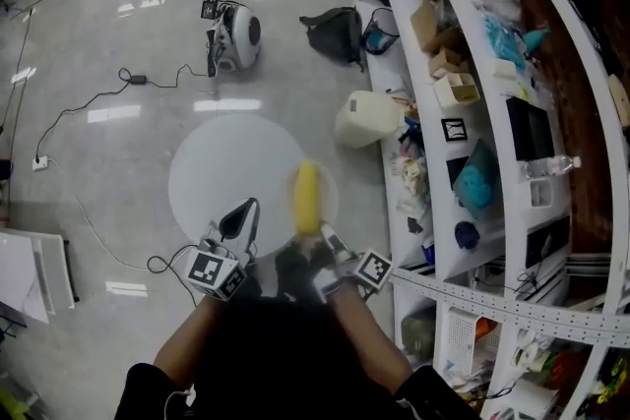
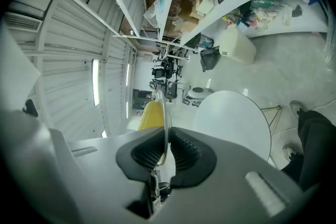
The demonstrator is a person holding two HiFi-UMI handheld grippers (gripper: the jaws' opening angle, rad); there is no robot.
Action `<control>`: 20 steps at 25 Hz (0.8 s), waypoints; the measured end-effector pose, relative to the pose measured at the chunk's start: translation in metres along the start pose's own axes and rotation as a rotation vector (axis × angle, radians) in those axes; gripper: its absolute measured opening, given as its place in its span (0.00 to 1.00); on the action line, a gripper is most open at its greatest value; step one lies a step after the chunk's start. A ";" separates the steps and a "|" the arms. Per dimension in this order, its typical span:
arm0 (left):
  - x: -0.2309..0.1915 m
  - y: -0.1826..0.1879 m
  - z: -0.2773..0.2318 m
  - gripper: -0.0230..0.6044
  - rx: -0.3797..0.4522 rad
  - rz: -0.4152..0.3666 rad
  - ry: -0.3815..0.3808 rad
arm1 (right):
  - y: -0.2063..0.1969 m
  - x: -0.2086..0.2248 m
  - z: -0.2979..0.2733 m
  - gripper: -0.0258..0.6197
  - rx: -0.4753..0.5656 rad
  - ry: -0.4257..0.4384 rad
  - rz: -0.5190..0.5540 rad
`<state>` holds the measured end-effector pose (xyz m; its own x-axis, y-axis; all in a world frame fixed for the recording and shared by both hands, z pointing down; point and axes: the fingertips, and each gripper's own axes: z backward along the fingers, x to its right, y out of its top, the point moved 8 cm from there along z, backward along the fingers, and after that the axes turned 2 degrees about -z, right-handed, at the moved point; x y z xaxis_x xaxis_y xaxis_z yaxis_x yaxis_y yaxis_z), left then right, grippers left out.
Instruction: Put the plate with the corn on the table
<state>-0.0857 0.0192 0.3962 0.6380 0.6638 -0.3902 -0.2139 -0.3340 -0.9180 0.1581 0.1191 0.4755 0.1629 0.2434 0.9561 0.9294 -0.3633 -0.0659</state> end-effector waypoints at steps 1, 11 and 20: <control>-0.002 0.000 -0.006 0.04 -0.001 -0.004 0.012 | 0.007 0.001 -0.006 0.10 -0.010 -0.005 0.006; -0.008 -0.015 -0.061 0.04 -0.023 0.019 0.099 | 0.058 0.028 -0.053 0.10 -0.114 -0.071 0.073; -0.021 -0.046 -0.086 0.04 -0.028 0.027 0.184 | 0.073 0.036 -0.094 0.10 -0.204 0.096 0.146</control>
<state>-0.0253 -0.0372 0.4523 0.7573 0.5216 -0.3930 -0.2138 -0.3707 -0.9038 0.2012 0.0169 0.5318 0.2486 0.0922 0.9642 0.8106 -0.5647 -0.1550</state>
